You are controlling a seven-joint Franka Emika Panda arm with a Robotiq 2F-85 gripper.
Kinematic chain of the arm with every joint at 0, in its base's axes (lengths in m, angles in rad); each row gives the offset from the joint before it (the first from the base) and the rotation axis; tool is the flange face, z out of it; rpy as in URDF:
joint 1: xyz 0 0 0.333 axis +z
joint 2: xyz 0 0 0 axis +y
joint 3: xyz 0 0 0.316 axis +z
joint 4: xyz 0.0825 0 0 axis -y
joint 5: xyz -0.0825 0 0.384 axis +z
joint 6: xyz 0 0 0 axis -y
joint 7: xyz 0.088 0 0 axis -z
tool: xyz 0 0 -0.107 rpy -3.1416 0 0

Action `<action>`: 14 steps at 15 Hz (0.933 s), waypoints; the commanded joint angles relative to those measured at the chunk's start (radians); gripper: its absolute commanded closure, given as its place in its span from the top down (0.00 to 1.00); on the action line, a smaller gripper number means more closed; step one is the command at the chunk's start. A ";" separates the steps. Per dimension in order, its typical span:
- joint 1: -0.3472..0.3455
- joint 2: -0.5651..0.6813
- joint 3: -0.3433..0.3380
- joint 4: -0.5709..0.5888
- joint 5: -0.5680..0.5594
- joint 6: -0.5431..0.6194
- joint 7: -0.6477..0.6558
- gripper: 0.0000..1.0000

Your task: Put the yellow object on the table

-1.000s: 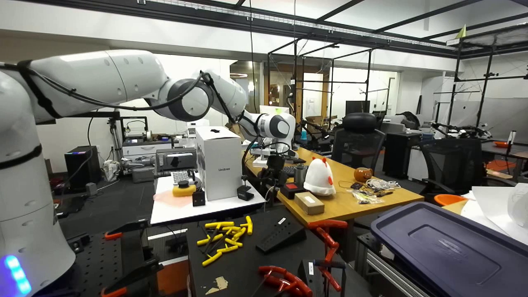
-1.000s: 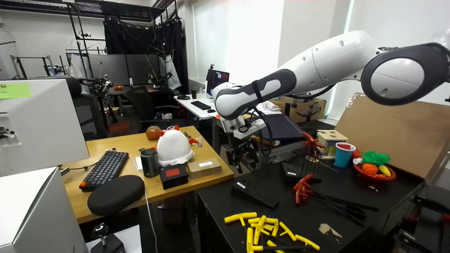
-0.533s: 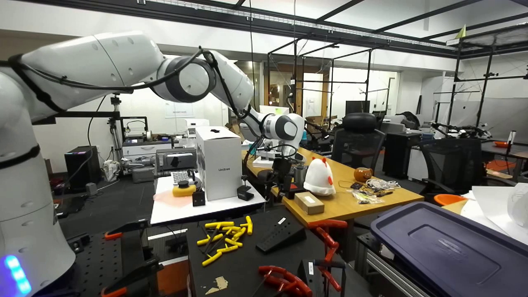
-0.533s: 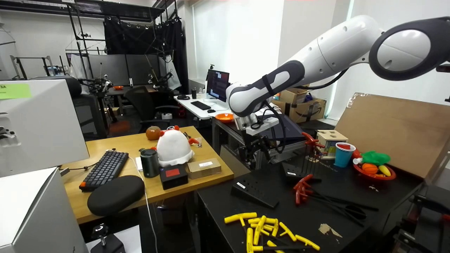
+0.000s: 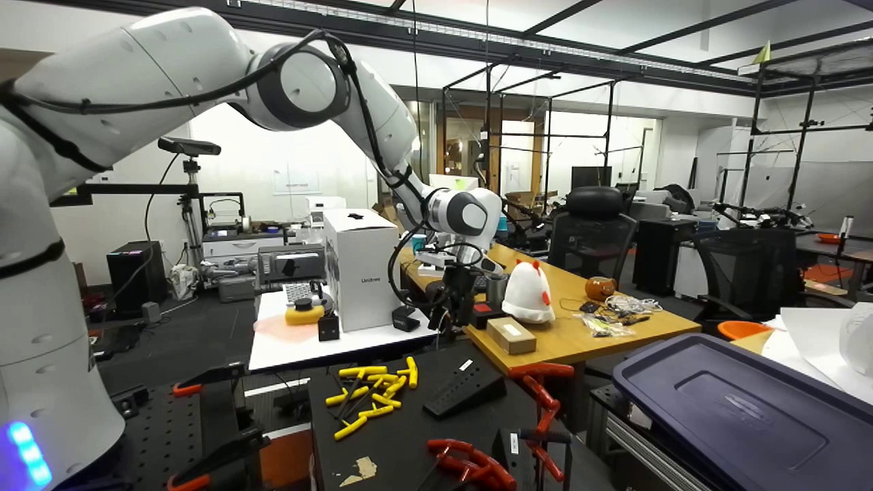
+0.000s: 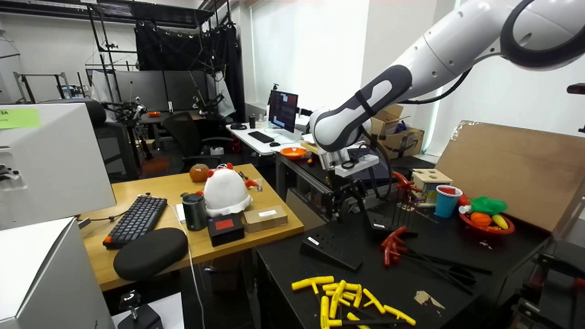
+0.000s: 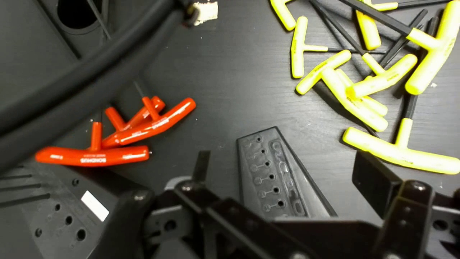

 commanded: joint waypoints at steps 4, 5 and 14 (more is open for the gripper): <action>-0.029 -0.228 -0.012 -0.371 0.088 0.197 -0.038 1.00; -0.035 -0.255 -0.012 -0.417 0.097 0.229 -0.050 1.00; -0.082 -0.520 -0.016 -0.866 0.154 0.557 -0.130 1.00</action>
